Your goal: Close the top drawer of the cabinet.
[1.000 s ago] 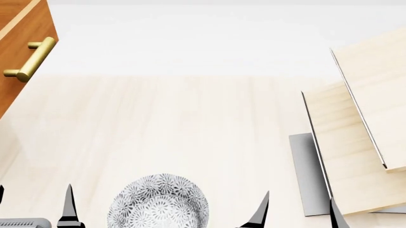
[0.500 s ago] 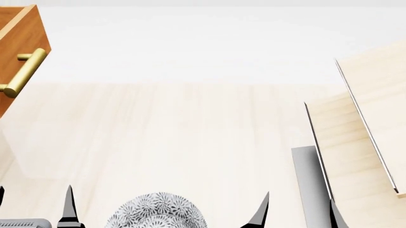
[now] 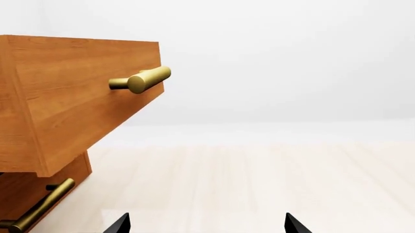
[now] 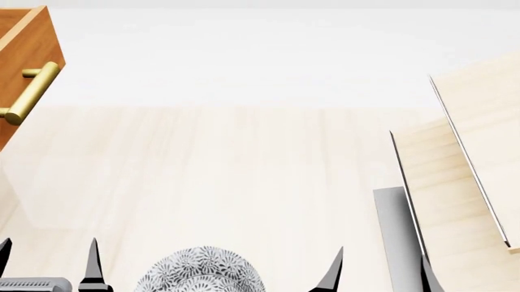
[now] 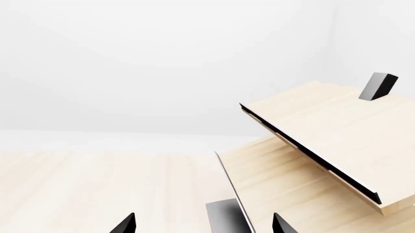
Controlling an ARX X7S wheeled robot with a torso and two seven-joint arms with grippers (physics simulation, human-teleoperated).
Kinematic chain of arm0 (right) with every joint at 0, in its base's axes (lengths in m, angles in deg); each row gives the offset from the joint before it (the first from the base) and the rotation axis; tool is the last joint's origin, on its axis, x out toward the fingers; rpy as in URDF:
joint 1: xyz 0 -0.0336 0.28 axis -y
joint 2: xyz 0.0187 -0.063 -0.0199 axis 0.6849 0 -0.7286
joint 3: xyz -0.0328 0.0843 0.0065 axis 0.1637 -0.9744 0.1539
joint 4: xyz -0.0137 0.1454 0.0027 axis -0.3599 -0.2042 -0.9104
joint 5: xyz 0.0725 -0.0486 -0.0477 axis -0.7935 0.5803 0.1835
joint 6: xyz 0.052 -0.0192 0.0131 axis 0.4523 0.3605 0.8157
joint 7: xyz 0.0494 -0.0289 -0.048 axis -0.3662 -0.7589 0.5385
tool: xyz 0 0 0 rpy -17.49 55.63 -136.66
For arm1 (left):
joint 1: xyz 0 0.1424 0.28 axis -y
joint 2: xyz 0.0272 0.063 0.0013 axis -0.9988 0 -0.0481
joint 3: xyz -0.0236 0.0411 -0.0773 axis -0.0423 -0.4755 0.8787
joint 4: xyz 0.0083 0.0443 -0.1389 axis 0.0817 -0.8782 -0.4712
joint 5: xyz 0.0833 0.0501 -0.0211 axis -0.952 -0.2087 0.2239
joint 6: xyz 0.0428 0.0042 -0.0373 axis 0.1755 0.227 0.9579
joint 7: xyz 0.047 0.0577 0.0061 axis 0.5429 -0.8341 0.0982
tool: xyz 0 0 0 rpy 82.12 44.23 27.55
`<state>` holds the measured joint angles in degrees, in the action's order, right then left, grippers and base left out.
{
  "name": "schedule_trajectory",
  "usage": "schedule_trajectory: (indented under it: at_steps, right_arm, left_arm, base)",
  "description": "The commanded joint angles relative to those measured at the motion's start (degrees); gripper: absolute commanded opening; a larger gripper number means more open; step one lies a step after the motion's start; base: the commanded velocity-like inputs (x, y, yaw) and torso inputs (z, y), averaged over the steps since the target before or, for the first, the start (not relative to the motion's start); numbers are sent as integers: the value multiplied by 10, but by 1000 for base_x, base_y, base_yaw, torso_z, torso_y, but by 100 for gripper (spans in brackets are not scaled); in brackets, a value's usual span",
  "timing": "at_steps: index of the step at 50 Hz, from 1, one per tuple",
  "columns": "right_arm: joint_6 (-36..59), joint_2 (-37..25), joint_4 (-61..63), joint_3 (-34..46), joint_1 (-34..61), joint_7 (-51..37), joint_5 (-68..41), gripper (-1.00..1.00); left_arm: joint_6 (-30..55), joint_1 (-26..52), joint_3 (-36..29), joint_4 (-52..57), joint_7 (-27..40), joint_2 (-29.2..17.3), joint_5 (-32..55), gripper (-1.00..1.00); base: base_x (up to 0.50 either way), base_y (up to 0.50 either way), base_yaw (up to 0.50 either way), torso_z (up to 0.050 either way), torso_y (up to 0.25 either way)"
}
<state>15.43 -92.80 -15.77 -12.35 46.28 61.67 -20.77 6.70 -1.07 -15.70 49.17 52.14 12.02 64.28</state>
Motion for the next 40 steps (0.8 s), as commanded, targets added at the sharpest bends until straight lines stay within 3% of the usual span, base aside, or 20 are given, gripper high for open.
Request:
schedule_trajectory:
  at_steps: [1, 10, 17, 23, 32, 37, 40]
  right_arm:
    - [-3, -2, -1, 5, 0, -2, 0, 100]
    - [1, -2, -5, 8, 6, -3, -1, 100]
    - [0, -1, -12, 10, 10, -5, -1, 100]
    - [-3, 0, -23, 13, 13, -7, 1, 100]
    - [-5, 0, -26, 16, 13, -9, 0, 100]
    - [-5, -1, -25, 17, 12, -10, -1, 100]
    - [-5, -2, -25, 16, 12, -11, -2, 100]
  left_arm:
    - [22, 41, -11, -31, -16, -4, 8, 100]
    - [50, 144, -19, -113, -43, -2, 14, 100]
    - [33, 248, -25, -260, -73, 13, 9, 100]
    - [-31, 368, -55, -485, -120, 45, -16, 100]
    - [-138, 504, -49, -763, -157, 89, -19, 100]
    - [-250, 618, -44, -1017, -194, 125, -22, 100]
    - [-252, 642, -37, -1045, -186, 130, -35, 100]
  base:
    - [0, 0, 0, 0, 0]
    - [0, 0, 0, 0, 0]
    - [0, 0, 0, 0, 0]
    - [0, 0, 0, 0, 0]
    - [0, 0, 0, 0, 0]
    - [0, 0, 0, 0, 0]
    - [0, 0, 0, 0, 0]
